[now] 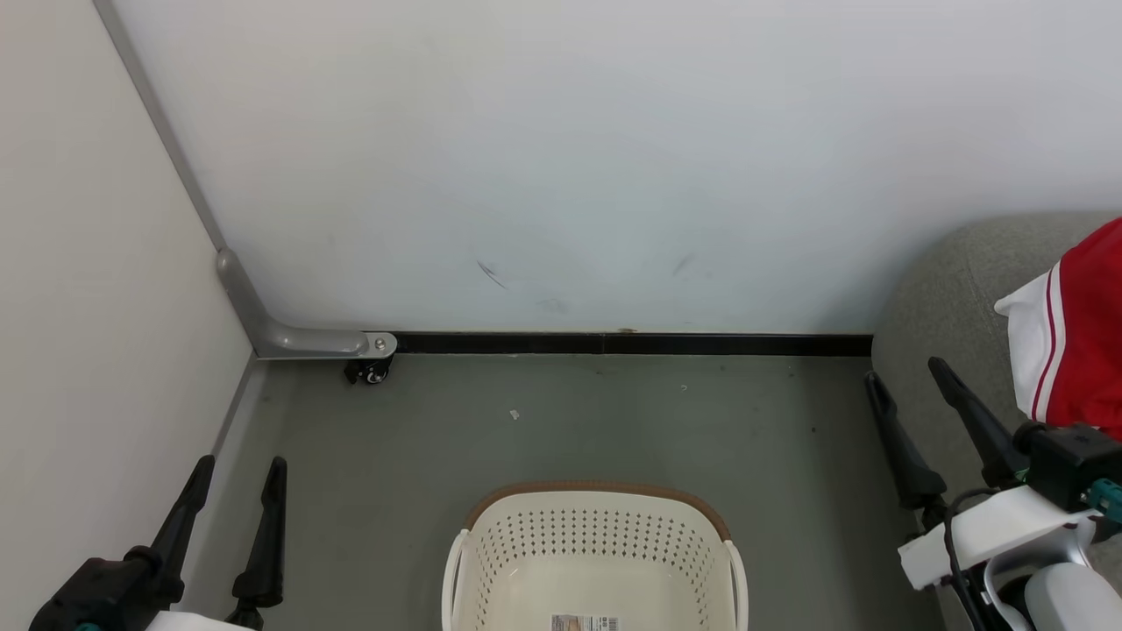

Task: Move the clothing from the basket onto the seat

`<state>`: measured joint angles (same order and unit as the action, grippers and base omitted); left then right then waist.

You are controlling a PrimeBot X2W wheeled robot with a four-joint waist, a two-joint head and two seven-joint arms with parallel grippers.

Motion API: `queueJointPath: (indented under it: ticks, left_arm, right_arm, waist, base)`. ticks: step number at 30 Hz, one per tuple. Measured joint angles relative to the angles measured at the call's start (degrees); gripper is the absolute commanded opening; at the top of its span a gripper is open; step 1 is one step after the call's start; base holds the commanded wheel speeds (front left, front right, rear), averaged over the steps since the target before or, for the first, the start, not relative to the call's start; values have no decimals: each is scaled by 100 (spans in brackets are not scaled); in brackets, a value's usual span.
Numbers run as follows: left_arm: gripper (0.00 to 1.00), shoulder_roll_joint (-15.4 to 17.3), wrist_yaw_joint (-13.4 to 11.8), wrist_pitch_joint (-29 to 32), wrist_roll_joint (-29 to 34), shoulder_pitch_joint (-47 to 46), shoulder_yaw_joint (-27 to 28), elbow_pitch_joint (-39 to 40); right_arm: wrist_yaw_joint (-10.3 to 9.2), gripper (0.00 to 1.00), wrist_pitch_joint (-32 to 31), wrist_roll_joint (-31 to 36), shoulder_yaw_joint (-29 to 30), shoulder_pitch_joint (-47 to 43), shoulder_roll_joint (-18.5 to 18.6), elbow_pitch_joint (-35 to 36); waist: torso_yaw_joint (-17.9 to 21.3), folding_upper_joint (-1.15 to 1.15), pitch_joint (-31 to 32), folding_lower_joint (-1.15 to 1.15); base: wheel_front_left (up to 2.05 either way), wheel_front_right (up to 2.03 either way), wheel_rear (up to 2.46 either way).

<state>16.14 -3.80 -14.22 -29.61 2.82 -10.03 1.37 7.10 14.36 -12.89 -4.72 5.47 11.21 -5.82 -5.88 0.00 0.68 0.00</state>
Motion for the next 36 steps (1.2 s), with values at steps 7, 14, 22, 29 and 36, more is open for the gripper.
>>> queueJointPath:
  ticks: [7, 14, 22, 29, 36]
  left_arm:
    - [100, -47, 74, 0, 48, 4, 48, -12]
    - [100, -123, 121, 0, 49, 26, 96, -14]
    - [100, -140, 203, 0, 99, 129, 189, -13]
    - [100, -155, 294, 0, 130, 134, 249, -27]
    - [0, -267, 294, 4, 190, 158, 218, -214]
  right_arm:
    - [0, 100, 0, 49, 37, -186, -5, 70]
    - [0, 100, 1, 101, 47, -213, -15, 157]
    - [0, 100, 0, 113, 63, -316, -36, 200]
    - [0, 100, 1, 114, 69, -321, -41, 248]
    - [-4, 0, -8, 113, 29, -399, -108, 148]
  waist:
    - [-5, 0, 40, 0]
    - [-14, 0, 69, 0]
    - [-21, 0, 81, 0]
    - [-27, 0, 89, 0]
    - [-31, 0, 93, 0]
  base:
    - [0, 0, 0]
    - [0, 0, 0]
    - [0, 0, 0]
    - [0, 0, 0]
    - [0, 0, 0]
